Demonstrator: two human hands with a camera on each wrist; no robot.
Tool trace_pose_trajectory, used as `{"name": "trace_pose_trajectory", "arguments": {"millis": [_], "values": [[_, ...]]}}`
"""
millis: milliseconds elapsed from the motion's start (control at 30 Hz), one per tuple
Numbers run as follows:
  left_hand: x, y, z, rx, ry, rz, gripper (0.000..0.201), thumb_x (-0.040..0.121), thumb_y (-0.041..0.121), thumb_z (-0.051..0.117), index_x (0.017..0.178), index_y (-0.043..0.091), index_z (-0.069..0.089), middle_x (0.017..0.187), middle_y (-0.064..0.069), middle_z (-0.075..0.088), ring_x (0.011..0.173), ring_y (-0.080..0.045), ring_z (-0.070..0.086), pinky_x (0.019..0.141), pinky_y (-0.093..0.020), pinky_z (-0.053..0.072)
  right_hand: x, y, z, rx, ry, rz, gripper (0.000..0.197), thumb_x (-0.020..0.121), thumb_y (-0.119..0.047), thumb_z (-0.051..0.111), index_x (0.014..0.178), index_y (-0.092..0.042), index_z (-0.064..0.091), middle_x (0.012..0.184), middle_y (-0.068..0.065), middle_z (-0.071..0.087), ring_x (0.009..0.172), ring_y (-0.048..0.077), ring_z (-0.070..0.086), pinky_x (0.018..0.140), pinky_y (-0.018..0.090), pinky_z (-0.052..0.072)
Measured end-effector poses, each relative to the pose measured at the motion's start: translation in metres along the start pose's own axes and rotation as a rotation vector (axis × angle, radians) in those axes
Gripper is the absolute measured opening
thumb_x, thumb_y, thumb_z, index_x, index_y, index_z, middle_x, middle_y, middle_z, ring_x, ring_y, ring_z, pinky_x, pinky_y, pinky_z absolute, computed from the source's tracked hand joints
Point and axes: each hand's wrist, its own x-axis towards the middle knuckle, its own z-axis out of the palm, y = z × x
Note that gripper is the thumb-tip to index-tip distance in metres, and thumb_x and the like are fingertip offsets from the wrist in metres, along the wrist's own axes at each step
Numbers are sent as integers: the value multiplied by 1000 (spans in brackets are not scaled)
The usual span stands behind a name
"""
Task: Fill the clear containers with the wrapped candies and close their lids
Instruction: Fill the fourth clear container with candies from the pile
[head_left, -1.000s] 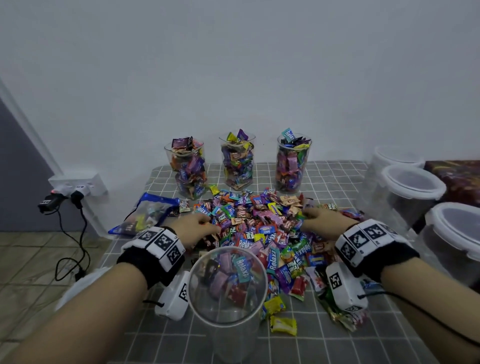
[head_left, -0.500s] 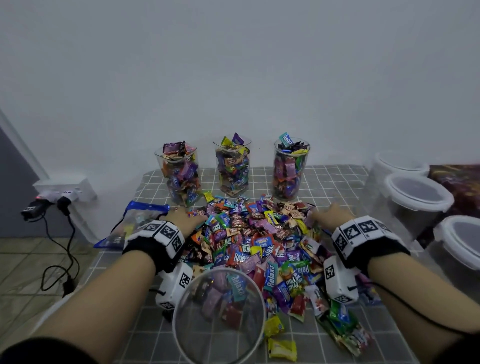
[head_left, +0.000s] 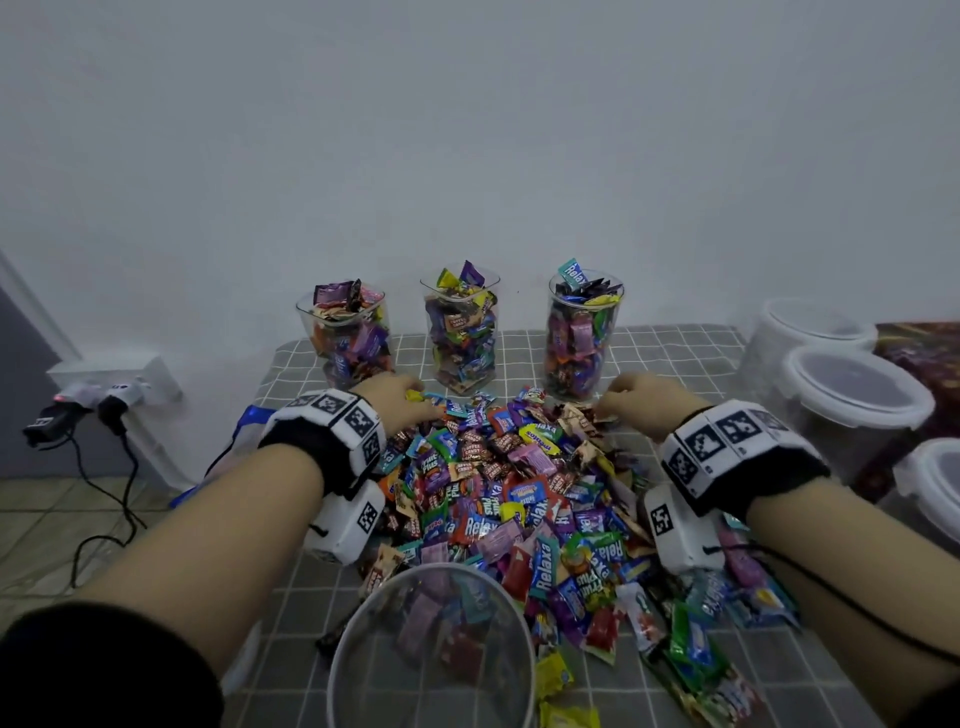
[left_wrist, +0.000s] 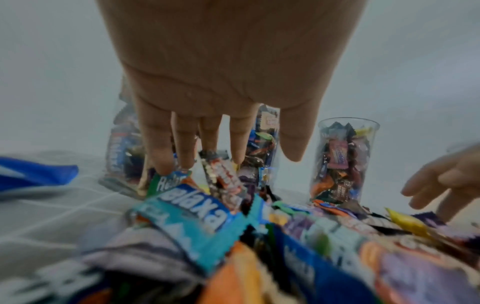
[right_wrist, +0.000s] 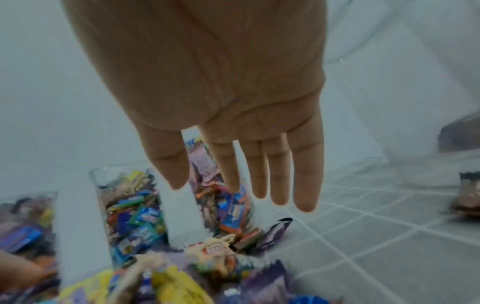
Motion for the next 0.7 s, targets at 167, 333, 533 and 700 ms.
{"name": "trace_pose_trajectory", "arguments": {"millis": [167,333,533,700], "values": [[16,8,14,60,-154,-20,84,85,62,50,150,21,17,156,-12,15,141,-31,22,113,-41,26,10,-6,8,-12,-171,-17,56,95,-34,52,144,-16,33,146,9,41,130,24,41,93,23,31],[17,9,16,46,-265,-65,88,85,66,43,151,18,13,158,-11,12,143,-29,20,115,-38,22,25,-9,25,-113,-287,-36,76,87,-55,53,150,-29,21,154,6,28,138,27,30,114,37,23],[-6,22,5,50,-324,36,74,89,63,38,149,21,24,153,-5,30,138,-24,32,111,-31,24,5,-25,27,-235,-350,-77,75,85,-58,53,149,-36,22,155,3,26,135,25,36,110,34,28],[-31,27,6,36,-405,78,71,91,58,41,148,19,27,153,-3,30,138,-22,31,111,-29,21,-12,-26,28,-190,-404,-146,64,82,-51,61,140,-33,42,143,-9,39,123,21,48,95,27,42]]}}
